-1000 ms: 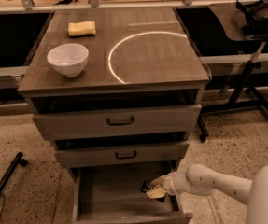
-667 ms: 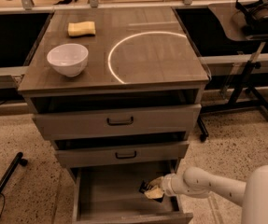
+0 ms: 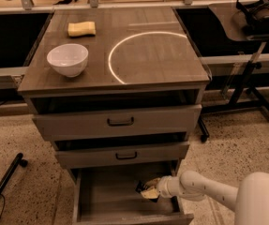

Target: Place rxbar chocolate into bottom drawer

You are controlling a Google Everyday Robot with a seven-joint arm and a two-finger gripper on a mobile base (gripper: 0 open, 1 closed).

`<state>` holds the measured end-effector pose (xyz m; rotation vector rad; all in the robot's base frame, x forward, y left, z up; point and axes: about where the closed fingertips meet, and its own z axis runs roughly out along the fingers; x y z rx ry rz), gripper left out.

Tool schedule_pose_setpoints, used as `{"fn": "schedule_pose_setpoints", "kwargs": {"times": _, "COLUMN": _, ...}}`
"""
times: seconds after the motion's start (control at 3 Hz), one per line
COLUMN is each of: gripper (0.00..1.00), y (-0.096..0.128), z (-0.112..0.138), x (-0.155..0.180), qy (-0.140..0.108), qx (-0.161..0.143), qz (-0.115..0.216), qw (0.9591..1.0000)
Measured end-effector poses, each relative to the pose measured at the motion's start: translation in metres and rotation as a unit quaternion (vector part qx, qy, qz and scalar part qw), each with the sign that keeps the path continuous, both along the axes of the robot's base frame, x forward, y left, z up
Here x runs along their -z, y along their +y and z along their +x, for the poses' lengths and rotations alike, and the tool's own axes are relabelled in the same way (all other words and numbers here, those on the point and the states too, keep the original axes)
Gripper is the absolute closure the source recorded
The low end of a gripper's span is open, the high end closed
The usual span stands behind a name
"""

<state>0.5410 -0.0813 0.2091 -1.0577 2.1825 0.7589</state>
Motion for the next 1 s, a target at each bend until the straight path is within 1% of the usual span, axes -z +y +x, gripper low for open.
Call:
{"fn": "schedule_pose_setpoints", "kwargs": {"times": 0.33, "gripper": 0.30, "y": 0.006, "z": 0.003, "x": 0.006, "qy": 0.003, "qx": -0.001, "qz": 0.008, "qw": 1.0000}}
{"fn": "schedule_pose_setpoints", "kwargs": {"times": 0.67, "gripper": 0.07, "y": 0.005, "z": 0.004, "x": 0.006, "qy": 0.003, "qx": -0.001, "qz": 0.009, "qw": 1.0000}}
{"fn": "schedule_pose_setpoints", "kwargs": {"times": 1.0, "gripper": 0.00, "y": -0.014, "z": -0.001, "x": -0.008, "qy": 0.005, "qx": 0.006, "qz": 0.011, "qw": 0.9999}}
